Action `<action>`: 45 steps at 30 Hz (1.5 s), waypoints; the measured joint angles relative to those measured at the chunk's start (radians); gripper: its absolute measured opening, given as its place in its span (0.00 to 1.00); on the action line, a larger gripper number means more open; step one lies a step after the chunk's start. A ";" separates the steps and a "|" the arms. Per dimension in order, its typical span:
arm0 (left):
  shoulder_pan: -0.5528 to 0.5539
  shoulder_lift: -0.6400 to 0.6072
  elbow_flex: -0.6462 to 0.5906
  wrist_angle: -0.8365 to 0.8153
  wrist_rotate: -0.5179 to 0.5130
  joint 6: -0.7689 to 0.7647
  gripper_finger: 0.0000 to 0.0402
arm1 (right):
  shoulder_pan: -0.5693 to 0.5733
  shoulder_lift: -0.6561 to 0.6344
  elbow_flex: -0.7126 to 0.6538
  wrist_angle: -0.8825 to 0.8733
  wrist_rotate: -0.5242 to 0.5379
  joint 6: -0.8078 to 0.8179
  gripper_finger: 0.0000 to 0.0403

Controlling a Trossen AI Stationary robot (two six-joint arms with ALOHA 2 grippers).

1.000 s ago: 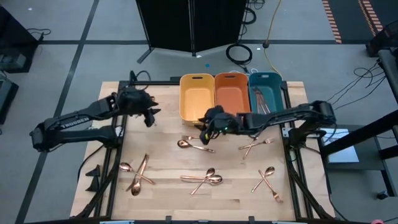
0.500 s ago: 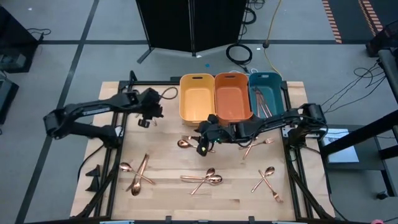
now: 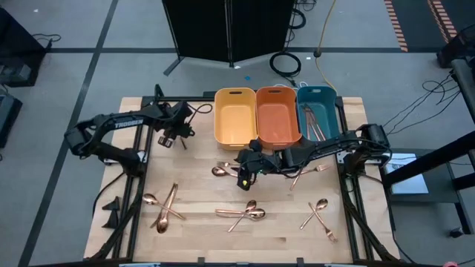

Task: Sort silverware
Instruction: Put the copper knife into the blue bin

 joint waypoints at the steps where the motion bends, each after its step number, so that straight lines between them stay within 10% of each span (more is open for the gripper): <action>1: 0.006 0.012 0.000 0.016 -0.010 0.006 0.39 | -0.001 0.000 0.000 -0.001 0.000 -0.011 0.36; 45: 0.042 0.203 0.000 0.043 -0.050 0.029 0.33 | -0.008 0.000 0.000 0.032 0.001 -0.046 0.36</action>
